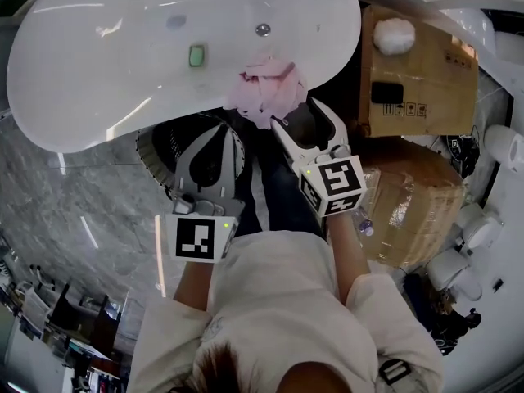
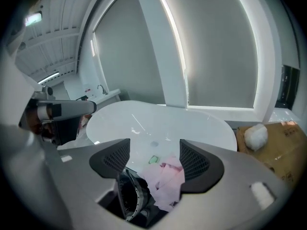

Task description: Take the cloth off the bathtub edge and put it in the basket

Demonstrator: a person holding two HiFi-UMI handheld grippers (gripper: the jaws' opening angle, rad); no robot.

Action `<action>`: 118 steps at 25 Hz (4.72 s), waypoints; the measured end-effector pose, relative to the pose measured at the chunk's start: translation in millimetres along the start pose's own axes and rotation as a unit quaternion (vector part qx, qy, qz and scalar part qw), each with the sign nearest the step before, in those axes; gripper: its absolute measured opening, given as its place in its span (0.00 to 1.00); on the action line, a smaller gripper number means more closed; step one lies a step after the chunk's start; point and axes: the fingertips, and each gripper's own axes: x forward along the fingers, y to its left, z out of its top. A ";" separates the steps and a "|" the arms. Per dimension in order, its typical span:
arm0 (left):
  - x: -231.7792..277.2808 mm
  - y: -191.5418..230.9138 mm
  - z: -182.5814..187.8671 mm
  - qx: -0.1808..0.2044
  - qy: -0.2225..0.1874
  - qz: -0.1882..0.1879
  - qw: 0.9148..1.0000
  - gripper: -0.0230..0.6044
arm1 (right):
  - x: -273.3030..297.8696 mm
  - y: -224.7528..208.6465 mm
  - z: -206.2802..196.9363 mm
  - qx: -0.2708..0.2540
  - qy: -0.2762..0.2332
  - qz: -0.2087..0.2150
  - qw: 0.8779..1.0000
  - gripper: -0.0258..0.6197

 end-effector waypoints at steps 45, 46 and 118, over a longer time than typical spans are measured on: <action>69.6 40.8 -131.6 -0.049 0.052 0.063 0.995 0.05 | 152.7 -59.2 -180.6 -0.068 0.130 -0.046 0.988 0.24; 67.9 41.0 -130.2 -0.049 0.049 0.063 0.996 0.05 | 151.1 -59.6 -179.0 -0.054 0.127 -0.046 0.989 0.22; -179.6 -113.6 95.4 0.073 -0.203 0.010 0.976 0.05 | -270.6 81.9 154.1 0.001 -0.276 0.025 0.961 0.14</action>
